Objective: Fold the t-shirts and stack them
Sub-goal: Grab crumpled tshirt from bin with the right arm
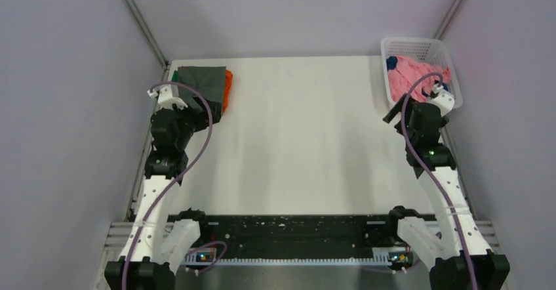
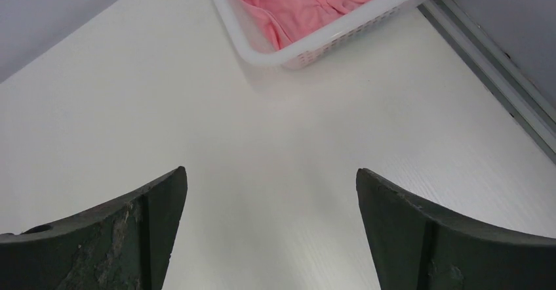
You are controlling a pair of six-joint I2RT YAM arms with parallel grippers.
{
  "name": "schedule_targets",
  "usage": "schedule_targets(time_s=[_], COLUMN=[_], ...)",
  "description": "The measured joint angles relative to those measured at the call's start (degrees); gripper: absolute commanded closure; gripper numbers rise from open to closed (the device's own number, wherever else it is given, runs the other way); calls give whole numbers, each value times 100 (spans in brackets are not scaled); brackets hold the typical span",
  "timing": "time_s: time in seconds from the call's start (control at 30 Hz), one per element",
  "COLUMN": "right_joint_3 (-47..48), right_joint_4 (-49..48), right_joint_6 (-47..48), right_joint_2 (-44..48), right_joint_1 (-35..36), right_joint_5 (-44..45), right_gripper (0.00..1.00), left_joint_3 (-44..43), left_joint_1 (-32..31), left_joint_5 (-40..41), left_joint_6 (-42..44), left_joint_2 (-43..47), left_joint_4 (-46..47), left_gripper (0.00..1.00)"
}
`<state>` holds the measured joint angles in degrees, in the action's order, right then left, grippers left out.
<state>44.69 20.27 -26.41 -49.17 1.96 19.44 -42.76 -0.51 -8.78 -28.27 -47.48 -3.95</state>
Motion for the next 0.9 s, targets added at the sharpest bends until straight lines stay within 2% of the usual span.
schedule_targets(time_s=[0.23,0.4,0.53,0.73,0.9], right_joint_3=[433,1506,3001,5250,6710], right_joint_4=[111,59,79,466,1128], right_joint_6=[260,581,885,1082,1187], right_joint_2=[-358,-1248,-2577,-4979,-6824], right_joint_1=[0,-26,-140,-817,-1202], right_joint_5=[-37,-240,-586,-1054,-1034], right_gripper=[1,1,1,3,14], left_joint_3=[0,-2,-2,-2,-2], left_joint_1=[0,0,0,0,0], left_joint_5=[7,588,914,1169,1320], left_joint_6=[-48,-26,-22,-15,-15], left_joint_2=[-9,-114,-170,-164,-168], left_joint_4=[-203,-417,-516,-533,-533], left_gripper=[1,1,1,1,1])
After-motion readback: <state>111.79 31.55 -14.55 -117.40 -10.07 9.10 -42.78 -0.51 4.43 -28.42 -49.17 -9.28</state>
